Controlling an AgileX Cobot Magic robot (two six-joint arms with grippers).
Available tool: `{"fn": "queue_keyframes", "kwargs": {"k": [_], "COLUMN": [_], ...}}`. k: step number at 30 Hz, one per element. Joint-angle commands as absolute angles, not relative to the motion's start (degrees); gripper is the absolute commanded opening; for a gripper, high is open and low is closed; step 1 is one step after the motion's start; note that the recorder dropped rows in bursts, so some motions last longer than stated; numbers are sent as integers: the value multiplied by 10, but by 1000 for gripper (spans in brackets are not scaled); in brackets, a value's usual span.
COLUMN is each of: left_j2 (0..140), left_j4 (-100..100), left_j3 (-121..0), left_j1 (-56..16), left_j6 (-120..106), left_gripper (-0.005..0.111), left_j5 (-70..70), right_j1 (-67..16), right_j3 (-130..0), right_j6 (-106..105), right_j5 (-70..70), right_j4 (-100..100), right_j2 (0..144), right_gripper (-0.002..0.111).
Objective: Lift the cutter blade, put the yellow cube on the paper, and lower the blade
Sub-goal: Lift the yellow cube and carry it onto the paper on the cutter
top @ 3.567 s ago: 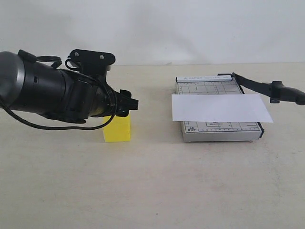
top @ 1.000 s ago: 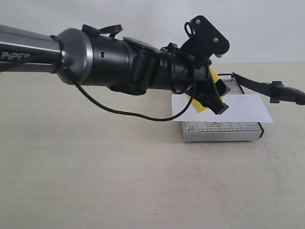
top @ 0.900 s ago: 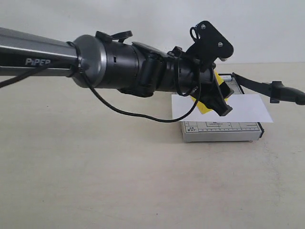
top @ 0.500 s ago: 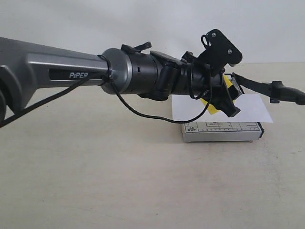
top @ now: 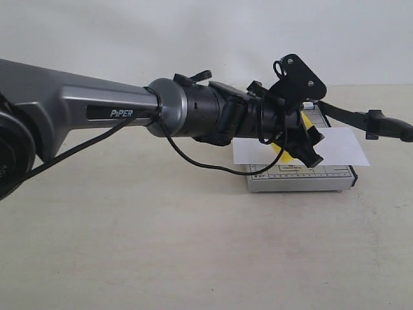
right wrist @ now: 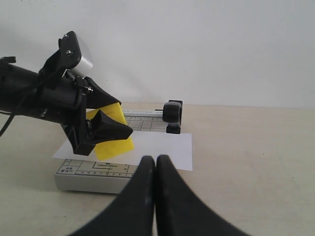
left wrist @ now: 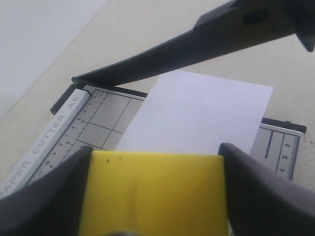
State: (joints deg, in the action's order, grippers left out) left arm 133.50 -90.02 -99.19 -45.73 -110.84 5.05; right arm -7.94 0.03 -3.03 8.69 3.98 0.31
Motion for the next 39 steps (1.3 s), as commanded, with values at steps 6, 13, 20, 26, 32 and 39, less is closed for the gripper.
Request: {"fn": "queue_keyframes", "kwargs": {"k": [6,13,20,26,32,39], "left_j2": [1336,1336,1336,1336,1336,1336], "left_j4": [-901,-901,-901,-901,-901,-901], "left_j3": [-1000,-1000,-1000,-1000,-1000,-1000], "left_j1": [-459,-459,-459,-459,-459,-459], "left_j6": [-1110,-1110,-1110,-1110,-1110,-1110], "left_gripper": [5,17,52,55,55,66], "left_j5": [46,36,0,0,0,0], "right_j1": [-79,-79,-79,-79,-79,-79], "right_j3": [0,0,0,0,0,0], "right_j6": [-33,-31,-31,-31,-31,-31], "right_j5": [83,83,83,83,83,83], "right_j4": [42,42,42,42,42,42], "right_j2": [0,0,0,0,0,0], "right_gripper": [0,0,0,0,0,0]}}
